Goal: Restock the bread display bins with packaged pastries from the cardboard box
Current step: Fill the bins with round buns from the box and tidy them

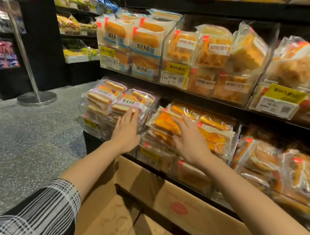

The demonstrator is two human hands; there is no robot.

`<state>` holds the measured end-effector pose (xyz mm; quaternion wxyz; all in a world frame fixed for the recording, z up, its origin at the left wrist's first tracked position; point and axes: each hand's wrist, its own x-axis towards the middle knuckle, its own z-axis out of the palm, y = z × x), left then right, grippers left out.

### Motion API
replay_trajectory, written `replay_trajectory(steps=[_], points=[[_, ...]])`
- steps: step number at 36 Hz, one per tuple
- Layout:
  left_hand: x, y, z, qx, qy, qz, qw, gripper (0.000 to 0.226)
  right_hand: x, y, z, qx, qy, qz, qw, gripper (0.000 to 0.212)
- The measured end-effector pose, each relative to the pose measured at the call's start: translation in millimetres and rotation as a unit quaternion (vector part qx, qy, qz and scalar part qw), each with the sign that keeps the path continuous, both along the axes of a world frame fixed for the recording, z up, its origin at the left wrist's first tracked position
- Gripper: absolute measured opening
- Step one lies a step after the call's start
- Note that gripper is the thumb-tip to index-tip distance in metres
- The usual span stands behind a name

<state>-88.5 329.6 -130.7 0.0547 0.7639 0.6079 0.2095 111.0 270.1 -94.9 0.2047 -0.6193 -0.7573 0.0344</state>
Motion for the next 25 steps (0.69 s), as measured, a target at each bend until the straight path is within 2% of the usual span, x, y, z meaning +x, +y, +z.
replay_trajectory(steps=[6,8,12,16,18,20,25], points=[[37.4,-35.0,14.0,0.021,-0.043,-0.123,0.991,0.068,40.1,-34.4,9.2,-0.007,0.006,-0.003,1.0,0.053],[58.3,-44.3,20.9,0.019,-0.03,-0.167,0.985,0.06,62.3,-47.1,15.0,-0.026,0.001,-0.022,0.999,0.051],[113.8,-55.7,31.5,0.035,0.065,-0.277,0.958,0.047,116.2,-70.4,21.9,-0.037,0.034,-0.043,0.998,0.035],[177.0,-55.1,52.7,0.027,0.089,-0.337,0.937,0.041,177.0,-82.4,46.8,0.011,0.056,-0.062,0.996,0.028],[206.5,-54.2,71.0,0.022,0.138,-0.374,0.917,0.04,206.1,-89.2,65.3,0.01,0.073,-0.071,0.995,0.027],[232.7,-55.0,97.4,0.008,0.205,-0.402,0.892,0.039,234.9,-93.7,86.5,-0.009,0.084,-0.092,0.992,0.027],[285.0,-60.3,175.1,-0.098,0.276,-0.424,0.857,0.039,294.2,-108.0,155.9,-0.112,0.055,-0.131,0.984,0.026]])
